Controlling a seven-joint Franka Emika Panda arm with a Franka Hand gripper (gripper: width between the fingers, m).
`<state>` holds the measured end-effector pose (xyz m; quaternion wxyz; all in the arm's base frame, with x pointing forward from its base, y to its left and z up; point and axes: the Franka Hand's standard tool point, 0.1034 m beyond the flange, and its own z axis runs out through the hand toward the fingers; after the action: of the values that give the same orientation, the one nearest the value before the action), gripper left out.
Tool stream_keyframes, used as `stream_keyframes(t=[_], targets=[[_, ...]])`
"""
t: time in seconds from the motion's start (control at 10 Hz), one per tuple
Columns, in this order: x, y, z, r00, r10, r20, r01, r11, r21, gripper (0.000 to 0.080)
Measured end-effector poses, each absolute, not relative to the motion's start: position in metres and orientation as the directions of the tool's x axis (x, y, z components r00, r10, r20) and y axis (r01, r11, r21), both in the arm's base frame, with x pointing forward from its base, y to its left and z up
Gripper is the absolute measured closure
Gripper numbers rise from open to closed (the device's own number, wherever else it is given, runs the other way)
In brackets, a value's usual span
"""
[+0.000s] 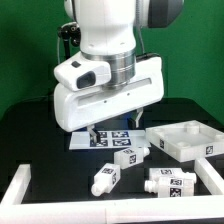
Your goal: Assemble one leg
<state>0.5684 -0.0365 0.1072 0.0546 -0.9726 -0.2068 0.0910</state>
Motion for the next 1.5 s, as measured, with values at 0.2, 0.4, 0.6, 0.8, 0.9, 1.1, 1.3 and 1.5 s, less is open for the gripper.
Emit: stream_keyframes(t=[0.2,0.4,0.6,0.8,0.9,1.1,1.3,1.5], targets=[[0.568,-0.037,0.107,0.898,0.411,-0.156,0.391,-0.909,-0.144,0.0150],[0.568,-0.038,0.106,0.912,0.377,-0.160,0.357,-0.924,-0.138,0.0150],[0.569,-0.047,0.096,0.964,0.199,-0.177,0.184,-0.978,-0.099,0.0150],[0.573,-0.040,0.086,0.988,-0.046,-0.150,-0.053,-0.998,-0.043,0.0150],[0.571,-0.043,0.085,0.990,-0.025,-0.141,-0.032,-0.998,-0.046,0.0150],[0.572,-0.039,0.085,0.974,-0.170,-0.147,-0.177,-0.984,-0.035,0.0150],[0.571,-0.039,0.083,0.971,-0.189,-0.149,-0.196,-0.980,-0.032,0.0150],[0.557,-0.045,0.050,0.957,-0.255,-0.137,-0.259,-0.966,-0.012,0.0150]])
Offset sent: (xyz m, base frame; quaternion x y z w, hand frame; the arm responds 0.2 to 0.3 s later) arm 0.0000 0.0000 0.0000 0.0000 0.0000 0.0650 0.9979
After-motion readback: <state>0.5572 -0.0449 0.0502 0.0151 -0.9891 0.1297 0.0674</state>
